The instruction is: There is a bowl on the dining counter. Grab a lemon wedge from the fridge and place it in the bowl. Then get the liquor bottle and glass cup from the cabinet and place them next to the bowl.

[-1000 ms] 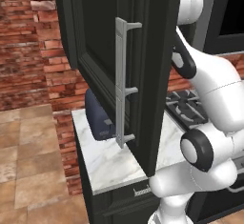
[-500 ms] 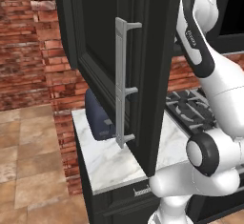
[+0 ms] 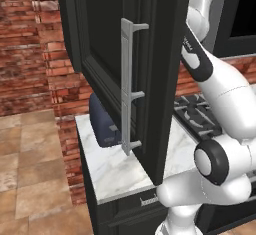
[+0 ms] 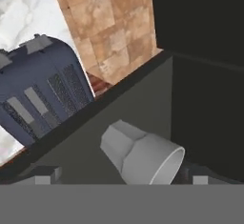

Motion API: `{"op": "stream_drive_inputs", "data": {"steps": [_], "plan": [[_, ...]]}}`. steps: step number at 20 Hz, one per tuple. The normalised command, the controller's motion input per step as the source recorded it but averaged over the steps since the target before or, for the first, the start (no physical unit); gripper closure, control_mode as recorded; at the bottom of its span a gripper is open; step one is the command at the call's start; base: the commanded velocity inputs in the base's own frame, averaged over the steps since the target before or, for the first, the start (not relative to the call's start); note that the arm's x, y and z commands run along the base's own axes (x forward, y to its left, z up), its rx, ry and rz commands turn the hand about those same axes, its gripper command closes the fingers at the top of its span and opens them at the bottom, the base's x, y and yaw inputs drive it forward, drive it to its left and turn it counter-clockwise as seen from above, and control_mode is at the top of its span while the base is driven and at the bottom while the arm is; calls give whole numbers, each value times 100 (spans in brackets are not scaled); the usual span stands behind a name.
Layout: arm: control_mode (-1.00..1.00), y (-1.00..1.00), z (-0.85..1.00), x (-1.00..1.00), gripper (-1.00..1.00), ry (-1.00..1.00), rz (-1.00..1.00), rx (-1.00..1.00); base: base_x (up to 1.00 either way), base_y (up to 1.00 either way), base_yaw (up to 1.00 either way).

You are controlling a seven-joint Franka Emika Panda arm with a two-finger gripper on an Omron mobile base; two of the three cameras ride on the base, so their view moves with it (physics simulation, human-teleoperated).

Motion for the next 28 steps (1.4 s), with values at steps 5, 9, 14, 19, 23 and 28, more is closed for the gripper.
{"op": "stream_drive_inputs", "data": {"steps": [5,9,14,19,23,28], "plan": [[-100,5,0,46,-100,8,-6,12,0,0,0],[-100,4,0,43,-100,11,-4,13,0,0,0],[-100,2,0,24,-100,9,-2,13,0,0,0],[-100,9,-1,3,-100,7,0,7,0,0,0],[-100,23,-12,0,-100,6,0,2,0,0,0],[-100,16,-19,0,-100,4,0,1,0,0,0]]}}
